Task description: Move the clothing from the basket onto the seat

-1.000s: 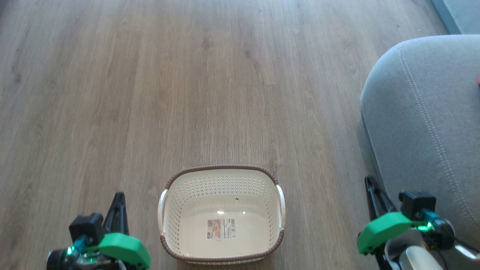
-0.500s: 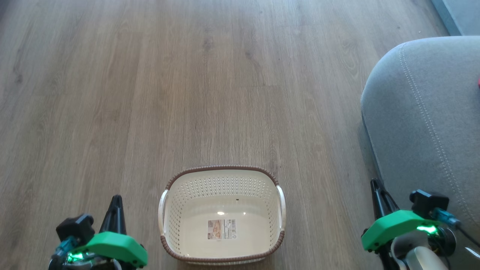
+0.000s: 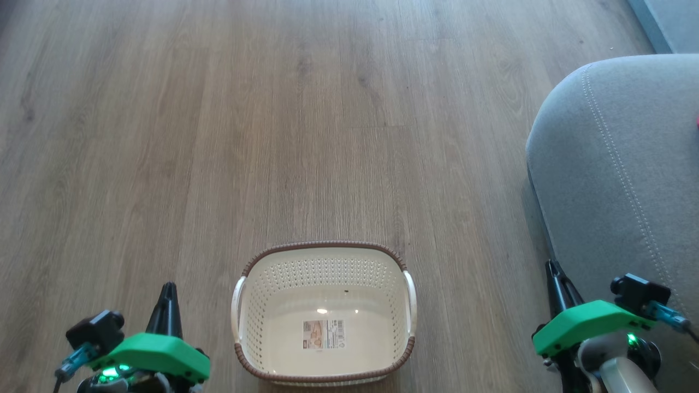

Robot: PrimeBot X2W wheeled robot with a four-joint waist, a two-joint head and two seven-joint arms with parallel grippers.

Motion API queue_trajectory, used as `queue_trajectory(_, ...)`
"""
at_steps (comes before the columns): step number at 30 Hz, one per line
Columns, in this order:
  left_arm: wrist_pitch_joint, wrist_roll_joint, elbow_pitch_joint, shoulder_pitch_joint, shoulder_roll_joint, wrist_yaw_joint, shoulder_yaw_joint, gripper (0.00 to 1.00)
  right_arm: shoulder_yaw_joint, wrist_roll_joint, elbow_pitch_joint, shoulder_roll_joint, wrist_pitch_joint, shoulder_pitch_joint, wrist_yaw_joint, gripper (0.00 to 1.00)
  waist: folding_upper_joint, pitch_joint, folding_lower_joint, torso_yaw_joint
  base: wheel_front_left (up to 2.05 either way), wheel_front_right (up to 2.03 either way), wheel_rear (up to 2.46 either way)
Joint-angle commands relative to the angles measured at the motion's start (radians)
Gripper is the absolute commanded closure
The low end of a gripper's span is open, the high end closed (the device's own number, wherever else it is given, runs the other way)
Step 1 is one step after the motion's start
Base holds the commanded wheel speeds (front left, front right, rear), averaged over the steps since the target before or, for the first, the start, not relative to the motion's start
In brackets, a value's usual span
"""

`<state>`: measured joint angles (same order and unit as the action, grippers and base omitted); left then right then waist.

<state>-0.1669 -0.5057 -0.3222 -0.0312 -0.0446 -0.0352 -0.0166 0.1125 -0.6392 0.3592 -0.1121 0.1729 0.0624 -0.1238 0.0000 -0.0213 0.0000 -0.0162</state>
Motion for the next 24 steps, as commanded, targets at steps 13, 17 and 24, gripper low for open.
queue_trajectory(13,0.044,-0.178,0.042,0.067,-0.003,-0.017,0.038,1.00,-0.038,-0.159,-0.048,0.005,-0.045,0.043,-0.002,1.00,0.0000,0.003,0.0000,0.002,0.00,0.00,0.00)
queue_trajectory(17,0.055,-0.224,0.044,0.071,-0.003,-0.021,0.042,1.00,-0.047,-0.200,-0.051,0.007,-0.056,0.043,-0.003,1.00,0.0000,0.004,0.0000,0.003,0.00,0.00,0.00)
queue_trajectory(24,0.073,-0.293,0.047,0.076,-0.003,-0.027,0.049,1.00,-0.061,-0.261,-0.056,0.011,-0.074,0.043,-0.003,1.00,0.0000,0.005,0.0000,0.004,0.00,0.00,0.00)
